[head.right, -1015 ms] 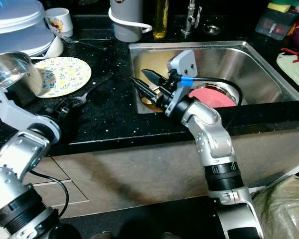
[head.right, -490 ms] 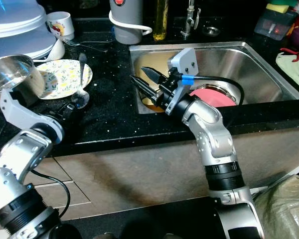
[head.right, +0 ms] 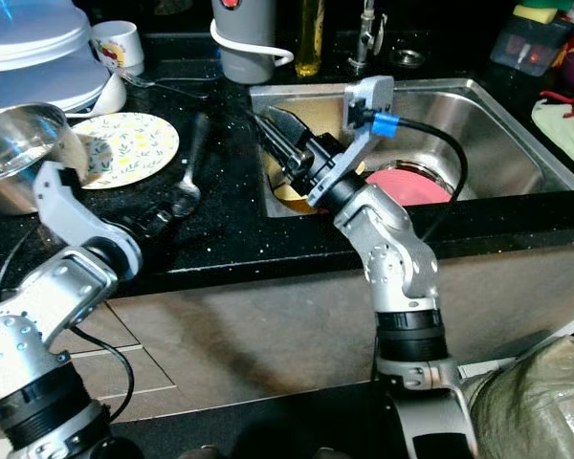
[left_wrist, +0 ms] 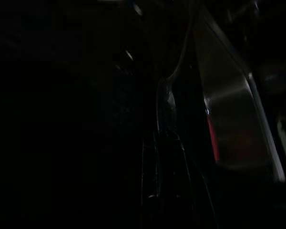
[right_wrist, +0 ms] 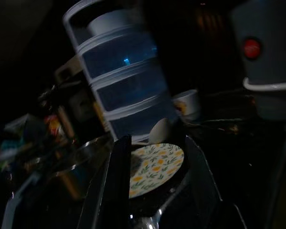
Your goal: Kitchen organization
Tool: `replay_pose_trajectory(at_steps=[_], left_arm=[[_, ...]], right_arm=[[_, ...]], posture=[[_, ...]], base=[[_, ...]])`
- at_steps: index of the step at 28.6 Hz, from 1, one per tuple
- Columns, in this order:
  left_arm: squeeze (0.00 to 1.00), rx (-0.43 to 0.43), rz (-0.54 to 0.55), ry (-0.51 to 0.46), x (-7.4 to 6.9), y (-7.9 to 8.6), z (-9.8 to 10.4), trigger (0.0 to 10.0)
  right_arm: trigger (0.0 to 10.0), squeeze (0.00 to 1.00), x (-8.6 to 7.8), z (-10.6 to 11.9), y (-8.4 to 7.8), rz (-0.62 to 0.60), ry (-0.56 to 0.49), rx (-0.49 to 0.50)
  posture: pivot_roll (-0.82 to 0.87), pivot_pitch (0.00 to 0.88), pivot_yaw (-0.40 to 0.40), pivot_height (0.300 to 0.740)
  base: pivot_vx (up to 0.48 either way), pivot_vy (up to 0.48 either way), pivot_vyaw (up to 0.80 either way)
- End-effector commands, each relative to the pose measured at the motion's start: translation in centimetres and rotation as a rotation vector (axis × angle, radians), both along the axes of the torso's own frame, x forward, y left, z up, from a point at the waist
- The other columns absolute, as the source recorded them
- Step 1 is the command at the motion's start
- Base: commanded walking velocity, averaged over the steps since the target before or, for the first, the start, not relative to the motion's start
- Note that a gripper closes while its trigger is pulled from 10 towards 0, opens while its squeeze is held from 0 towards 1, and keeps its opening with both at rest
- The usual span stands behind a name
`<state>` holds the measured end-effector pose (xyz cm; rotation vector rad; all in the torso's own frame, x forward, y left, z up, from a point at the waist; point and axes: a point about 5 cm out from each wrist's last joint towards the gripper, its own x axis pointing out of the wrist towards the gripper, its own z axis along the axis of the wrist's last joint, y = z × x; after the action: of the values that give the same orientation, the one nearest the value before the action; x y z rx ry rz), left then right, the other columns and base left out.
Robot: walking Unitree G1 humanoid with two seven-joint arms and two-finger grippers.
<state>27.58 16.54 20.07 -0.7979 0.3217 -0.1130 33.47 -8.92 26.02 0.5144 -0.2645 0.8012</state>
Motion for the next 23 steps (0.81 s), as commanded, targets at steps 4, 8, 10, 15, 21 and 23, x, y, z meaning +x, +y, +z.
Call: replay_pose_trajectory(at_steps=[4,8,10,15,21,23], left_arm=[[0.0,0.032,-0.118,-0.022,-0.5,-1.3,0.0,0.0],[0.0,0.018,-0.178,-0.08,-0.7,-2.1,0.7,0.0],[0.0,0.004,-0.211,-0.108,-0.9,-2.6,1.1,0.0],[0.0,0.001,-0.227,-0.124,-1.1,-2.8,1.3,0.0],[0.0,-0.012,-0.264,-0.144,-1.2,-3.7,1.5,0.0],[0.0,-0.015,-0.272,-0.147,-1.2,-4.0,1.5,0.0]], right_arm=[[10.0,0.0,0.5,-0.8,0.0,0.058,0.127,0.012],[10.0,0.0,-0.7,-1.8,1.3,0.183,0.133,-0.078],[10.0,0.0,-0.8,-2.2,1.8,0.189,0.153,-0.089],[10.0,0.0,-0.4,-2.9,2.0,0.152,0.184,-0.162],[10.0,0.0,0.6,-4.6,1.9,0.045,0.248,-0.313],[10.0,0.0,0.9,-4.9,1.9,0.014,0.271,-0.313]], posture=[[0.07,0.055,-0.049,0.732],[0.07,0.055,-0.052,0.732],[0.07,0.055,-0.055,0.732],[0.07,0.057,-0.056,0.732],[0.07,0.058,-0.057,0.732],[0.07,0.058,-0.058,0.732]], base=[[0.0,0.0,0.0],[0.0,0.0,0.0],[0.0,0.0,0.0],[0.0,0.0,0.0],[0.0,0.0,0.0],[0.0,0.0,0.0]])
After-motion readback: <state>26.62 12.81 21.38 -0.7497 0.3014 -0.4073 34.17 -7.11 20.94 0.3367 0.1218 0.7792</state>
